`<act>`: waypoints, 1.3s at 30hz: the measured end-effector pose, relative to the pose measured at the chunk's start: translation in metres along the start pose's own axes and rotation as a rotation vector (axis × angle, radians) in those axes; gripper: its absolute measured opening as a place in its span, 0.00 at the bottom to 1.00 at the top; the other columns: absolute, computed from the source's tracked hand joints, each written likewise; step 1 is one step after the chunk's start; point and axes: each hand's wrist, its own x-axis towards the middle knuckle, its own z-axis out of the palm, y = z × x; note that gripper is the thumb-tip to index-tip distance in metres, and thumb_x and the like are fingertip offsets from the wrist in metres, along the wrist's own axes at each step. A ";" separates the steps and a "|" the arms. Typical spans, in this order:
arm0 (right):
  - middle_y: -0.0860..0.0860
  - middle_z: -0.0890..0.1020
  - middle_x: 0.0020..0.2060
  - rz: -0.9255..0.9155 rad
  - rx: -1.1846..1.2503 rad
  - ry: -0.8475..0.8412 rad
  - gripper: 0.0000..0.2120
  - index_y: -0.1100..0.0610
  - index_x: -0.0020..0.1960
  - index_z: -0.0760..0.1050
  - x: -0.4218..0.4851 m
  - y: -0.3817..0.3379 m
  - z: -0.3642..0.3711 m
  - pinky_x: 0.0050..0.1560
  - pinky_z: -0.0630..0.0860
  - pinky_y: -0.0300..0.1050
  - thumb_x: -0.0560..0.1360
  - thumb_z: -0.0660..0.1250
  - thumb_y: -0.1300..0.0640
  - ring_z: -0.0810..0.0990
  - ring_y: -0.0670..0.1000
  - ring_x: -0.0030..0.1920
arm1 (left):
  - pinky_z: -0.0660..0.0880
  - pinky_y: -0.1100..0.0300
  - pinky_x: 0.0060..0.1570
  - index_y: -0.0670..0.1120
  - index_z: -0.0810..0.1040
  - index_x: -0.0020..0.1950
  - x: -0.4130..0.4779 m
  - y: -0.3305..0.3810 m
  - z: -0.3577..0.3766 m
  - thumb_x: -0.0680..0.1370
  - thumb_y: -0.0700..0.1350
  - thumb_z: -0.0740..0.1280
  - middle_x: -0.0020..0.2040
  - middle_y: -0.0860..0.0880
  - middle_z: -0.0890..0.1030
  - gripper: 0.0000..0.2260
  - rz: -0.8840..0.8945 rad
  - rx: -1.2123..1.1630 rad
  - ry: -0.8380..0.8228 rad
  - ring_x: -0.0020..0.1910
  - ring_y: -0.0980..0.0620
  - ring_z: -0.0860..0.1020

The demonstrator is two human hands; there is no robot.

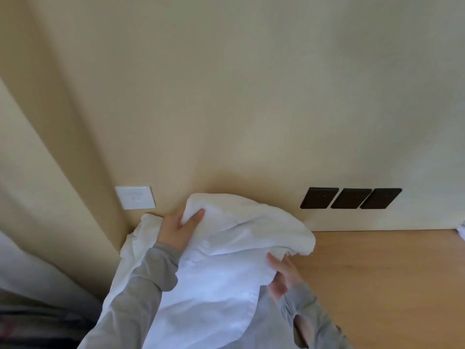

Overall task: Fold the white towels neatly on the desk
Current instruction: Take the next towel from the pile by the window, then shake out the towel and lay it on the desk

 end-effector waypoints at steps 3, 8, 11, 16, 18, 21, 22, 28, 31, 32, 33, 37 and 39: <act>0.61 0.79 0.58 -0.030 -0.117 -0.082 0.29 0.56 0.66 0.71 -0.016 -0.030 0.024 0.61 0.70 0.68 0.66 0.71 0.64 0.77 0.66 0.58 | 0.71 0.68 0.42 0.54 0.78 0.42 -0.010 0.024 -0.012 0.76 0.46 0.68 0.39 0.57 0.80 0.04 0.023 -0.120 0.103 0.41 0.62 0.77; 0.57 0.82 0.55 -0.301 -0.204 -0.211 0.23 0.55 0.61 0.74 -0.052 -0.087 0.070 0.53 0.78 0.57 0.66 0.69 0.64 0.81 0.60 0.55 | 0.68 0.72 0.31 0.41 0.76 0.37 -0.020 0.077 -0.036 0.76 0.43 0.68 0.33 0.49 0.75 0.09 0.205 -0.228 0.248 0.29 0.63 0.70; 0.54 0.84 0.50 -0.445 -0.223 -0.242 0.18 0.55 0.59 0.75 -0.076 -0.129 0.092 0.45 0.81 0.47 0.70 0.67 0.63 0.83 0.55 0.50 | 0.67 0.72 0.29 0.41 0.75 0.38 -0.021 0.111 -0.044 0.77 0.41 0.67 0.34 0.46 0.72 0.08 0.306 -0.251 0.300 0.27 0.65 0.68; 0.52 0.83 0.52 -0.589 -0.316 -0.186 0.14 0.53 0.61 0.73 -0.111 -0.195 0.095 0.49 0.79 0.50 0.76 0.64 0.61 0.83 0.54 0.52 | 0.68 0.65 0.32 0.53 0.74 0.30 -0.031 0.160 -0.032 0.74 0.48 0.69 0.30 0.55 0.72 0.12 0.375 -0.411 0.286 0.31 0.60 0.69; 0.52 0.83 0.52 -0.661 -0.333 -0.191 0.14 0.53 0.61 0.73 -0.125 -0.217 0.087 0.48 0.79 0.49 0.76 0.64 0.61 0.82 0.53 0.53 | 0.66 0.59 0.34 0.52 0.72 0.30 -0.035 0.178 -0.019 0.72 0.50 0.68 0.31 0.51 0.71 0.11 0.384 -0.457 0.276 0.33 0.55 0.68; 0.49 0.83 0.50 -0.742 -0.344 -0.187 0.14 0.51 0.59 0.74 -0.144 -0.246 0.067 0.49 0.80 0.47 0.75 0.64 0.61 0.82 0.51 0.53 | 0.68 0.64 0.32 0.53 0.73 0.29 -0.039 0.205 0.010 0.73 0.48 0.68 0.29 0.57 0.72 0.13 0.435 -0.482 0.222 0.31 0.59 0.69; 0.48 0.84 0.50 -0.765 -0.334 -0.189 0.15 0.51 0.59 0.74 -0.151 -0.256 0.057 0.49 0.80 0.47 0.74 0.65 0.62 0.82 0.51 0.52 | 0.68 0.67 0.30 0.53 0.73 0.27 -0.041 0.215 0.023 0.75 0.46 0.68 0.27 0.59 0.72 0.15 0.449 -0.474 0.201 0.29 0.60 0.69; 0.50 0.83 0.49 -0.870 -0.313 -0.164 0.18 0.54 0.58 0.74 -0.193 -0.313 -0.032 0.43 0.80 0.42 0.69 0.66 0.60 0.82 0.50 0.51 | 0.71 0.62 0.33 0.52 0.74 0.31 -0.061 0.269 0.117 0.75 0.47 0.68 0.30 0.53 0.75 0.12 0.478 -0.477 0.032 0.33 0.54 0.72; 0.54 0.82 0.53 -0.898 -0.321 -0.152 0.18 0.56 0.59 0.74 -0.212 -0.334 -0.083 0.47 0.79 0.43 0.70 0.68 0.62 0.82 0.51 0.53 | 0.73 0.67 0.30 0.51 0.78 0.32 -0.073 0.292 0.168 0.77 0.43 0.66 0.29 0.56 0.78 0.13 0.465 -0.466 -0.081 0.31 0.57 0.76; 0.55 0.81 0.53 -0.899 -0.324 -0.157 0.17 0.57 0.59 0.73 -0.218 -0.340 -0.102 0.48 0.79 0.45 0.70 0.69 0.63 0.81 0.52 0.53 | 0.74 0.67 0.30 0.50 0.79 0.34 -0.077 0.299 0.189 0.77 0.43 0.66 0.30 0.55 0.79 0.11 0.450 -0.456 -0.115 0.31 0.57 0.77; 0.57 0.80 0.53 -0.898 -0.329 -0.158 0.16 0.58 0.58 0.73 -0.224 -0.344 -0.121 0.51 0.78 0.48 0.71 0.68 0.63 0.80 0.54 0.53 | 0.74 0.67 0.29 0.49 0.79 0.35 -0.079 0.305 0.210 0.76 0.43 0.66 0.30 0.55 0.80 0.10 0.435 -0.441 -0.145 0.30 0.57 0.78; 0.64 0.76 0.47 -0.880 -0.370 0.012 0.07 0.59 0.50 0.71 -0.234 -0.347 -0.203 0.53 0.73 0.57 0.74 0.67 0.65 0.76 0.56 0.49 | 0.73 0.69 0.28 0.46 0.78 0.34 -0.080 0.322 0.310 0.76 0.42 0.68 0.28 0.54 0.80 0.10 0.337 -0.337 -0.298 0.29 0.57 0.78; 0.61 0.77 0.43 -0.852 -0.357 0.176 0.06 0.57 0.44 0.72 -0.229 -0.339 -0.244 0.48 0.74 0.54 0.73 0.67 0.65 0.76 0.54 0.44 | 0.75 0.68 0.31 0.47 0.80 0.35 -0.074 0.318 0.370 0.75 0.43 0.68 0.30 0.54 0.82 0.09 0.259 -0.191 -0.382 0.33 0.54 0.79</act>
